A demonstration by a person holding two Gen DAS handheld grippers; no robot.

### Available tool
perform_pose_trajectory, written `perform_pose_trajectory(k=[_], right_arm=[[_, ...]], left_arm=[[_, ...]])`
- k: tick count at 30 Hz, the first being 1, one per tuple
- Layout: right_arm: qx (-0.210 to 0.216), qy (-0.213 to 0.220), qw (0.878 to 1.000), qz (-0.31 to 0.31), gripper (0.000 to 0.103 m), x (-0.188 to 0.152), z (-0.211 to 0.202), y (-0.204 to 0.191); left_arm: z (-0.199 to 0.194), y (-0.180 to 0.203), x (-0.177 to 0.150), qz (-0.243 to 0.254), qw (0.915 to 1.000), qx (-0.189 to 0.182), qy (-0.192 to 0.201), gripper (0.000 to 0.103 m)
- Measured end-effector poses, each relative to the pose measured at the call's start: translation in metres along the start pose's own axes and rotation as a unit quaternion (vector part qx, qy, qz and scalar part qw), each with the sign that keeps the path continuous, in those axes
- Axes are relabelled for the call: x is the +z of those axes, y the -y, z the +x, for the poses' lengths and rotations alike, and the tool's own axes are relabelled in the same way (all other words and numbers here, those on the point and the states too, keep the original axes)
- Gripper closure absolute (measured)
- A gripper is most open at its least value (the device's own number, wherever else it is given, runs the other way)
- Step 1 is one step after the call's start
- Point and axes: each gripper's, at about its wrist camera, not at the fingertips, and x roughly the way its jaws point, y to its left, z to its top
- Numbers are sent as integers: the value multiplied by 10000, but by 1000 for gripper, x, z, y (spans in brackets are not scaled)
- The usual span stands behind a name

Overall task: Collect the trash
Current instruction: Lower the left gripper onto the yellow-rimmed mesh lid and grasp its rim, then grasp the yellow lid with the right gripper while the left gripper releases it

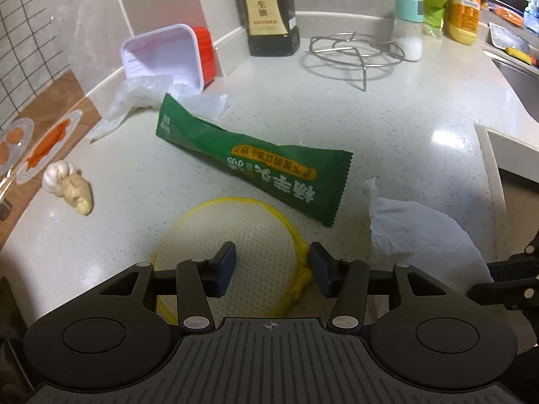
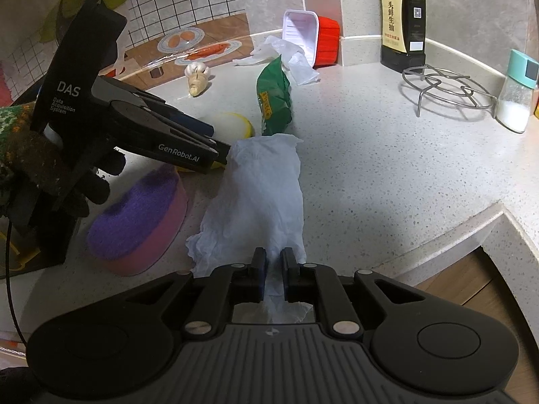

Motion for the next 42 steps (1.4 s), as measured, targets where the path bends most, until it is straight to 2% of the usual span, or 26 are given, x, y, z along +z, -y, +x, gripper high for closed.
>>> perform_pose_trajectory(k=[6, 11, 14, 17, 18, 19, 20, 24, 27, 30, 33, 35, 38, 40, 42], right_arm=[[7, 7, 10000, -4, 90, -1, 0, 0], [17, 6, 10000, -42, 80, -1, 1, -6], [-3, 14, 10000, -80, 78, -2, 1, -10], [-30, 27, 10000, -77, 78, -3, 0, -10], [-27, 31, 10000, -60, 78, -4, 0, -9], [-29, 35, 10000, -46, 77, -5, -1, -9], [-34, 39, 10000, -29, 77, -5, -1, -8], [-157, 168, 9997, -101, 76, -5, -6, -10], [-221, 343, 9990, -195, 71, 0, -14, -9], [-174, 457, 9987, -126, 70, 13, -16, -5], [59, 513, 9987, -50, 70, 33, -13, -5], [389, 477, 9981, 40, 70, 49, -5, -7], [864, 225, 9953, 388, 71, 74, 20, -12], [990, 102, 9939, 481, 71, 88, 40, -17], [918, 51, 9948, 440, 71, 99, 59, -24]], left_arm=[[3, -2, 1, -124, 9999, -44, -18, 47], [7, -3, 1, -291, 9995, 32, 73, 47], [7, -2, -1, -387, 9991, 77, 158, 48], [4, 0, -3, -338, 9990, 154, 257, 59], [2, -1, -3, -368, 9988, 130, 298, 67], [0, -2, -3, -408, 9985, 86, 344, 88], [-2, -3, -3, -461, 9981, 53, 393, 95], [-11, -8, -7, -707, 9958, -4, 578, 95], [-27, -16, -9, -1035, 9910, -190, 825, 94], [-43, -30, -11, -1524, 9831, -143, 1003, 91], [-51, -47, -18, -2273, 9699, 186, 854, 92], [-51, -58, -26, -2706, 9597, 330, 680, 92], [-53, -66, -40, -2885, 9512, 542, 953, 90], [-46, -70, -43, -2978, 9492, 587, 825, 90], [-34, -70, -41, -2975, 9510, 513, 666, 90]])
